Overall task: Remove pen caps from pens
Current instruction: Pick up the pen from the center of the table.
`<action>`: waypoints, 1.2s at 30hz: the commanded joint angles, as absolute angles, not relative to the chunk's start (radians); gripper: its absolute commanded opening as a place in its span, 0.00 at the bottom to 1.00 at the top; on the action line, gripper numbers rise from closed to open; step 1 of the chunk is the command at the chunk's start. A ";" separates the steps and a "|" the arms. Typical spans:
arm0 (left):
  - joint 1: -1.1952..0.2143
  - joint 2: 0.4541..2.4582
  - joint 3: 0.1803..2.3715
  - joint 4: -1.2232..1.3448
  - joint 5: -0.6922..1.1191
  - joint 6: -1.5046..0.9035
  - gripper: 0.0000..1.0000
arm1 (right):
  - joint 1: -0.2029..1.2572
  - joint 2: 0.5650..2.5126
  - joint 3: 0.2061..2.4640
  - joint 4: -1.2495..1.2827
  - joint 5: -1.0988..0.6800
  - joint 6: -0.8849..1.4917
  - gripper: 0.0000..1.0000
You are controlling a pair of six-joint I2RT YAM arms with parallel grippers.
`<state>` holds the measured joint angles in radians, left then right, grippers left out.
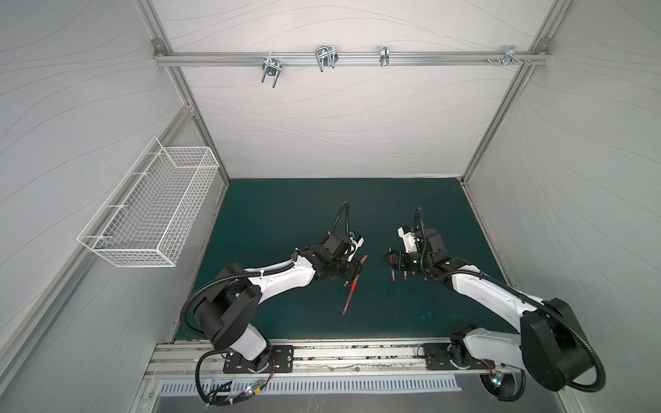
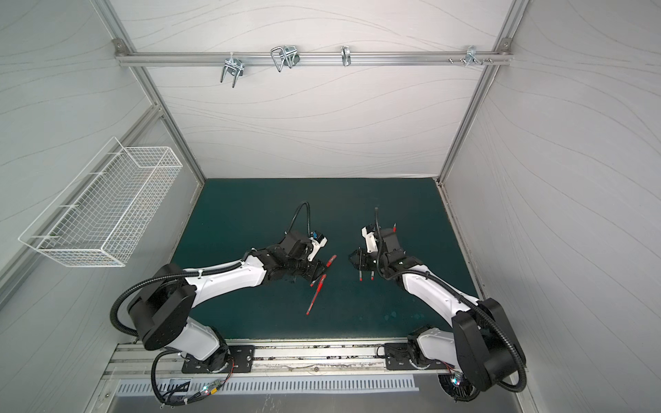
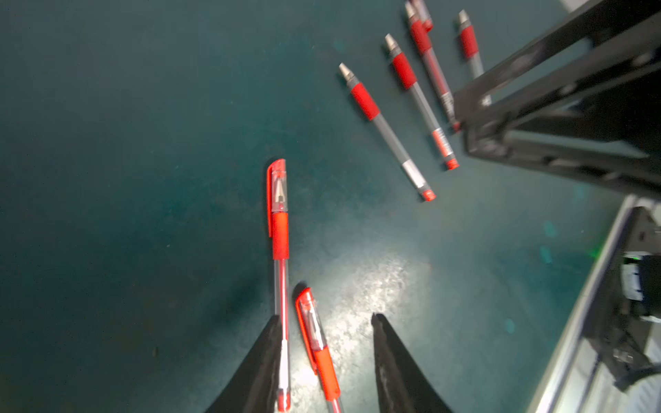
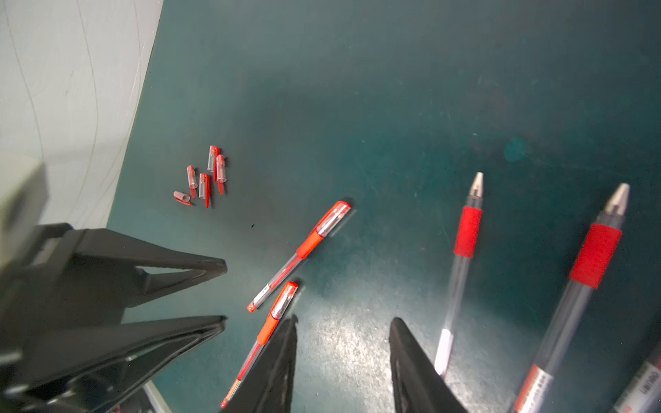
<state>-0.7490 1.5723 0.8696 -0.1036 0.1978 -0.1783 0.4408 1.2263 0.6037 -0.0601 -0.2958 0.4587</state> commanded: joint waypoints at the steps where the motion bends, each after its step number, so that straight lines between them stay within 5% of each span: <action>1: -0.753 1.627 0.940 -0.147 0.159 -0.143 0.39 | 0.386 1.216 0.592 -0.033 -0.382 0.510 0.44; 36: -0.770 1.860 1.101 -0.239 0.042 -0.126 0.27 | 0.299 1.237 0.544 0.087 -0.527 0.552 0.45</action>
<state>-0.7628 1.8355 1.0527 -0.2371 0.0635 -0.1413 0.3054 1.2274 0.5503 0.0673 -0.5125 0.5526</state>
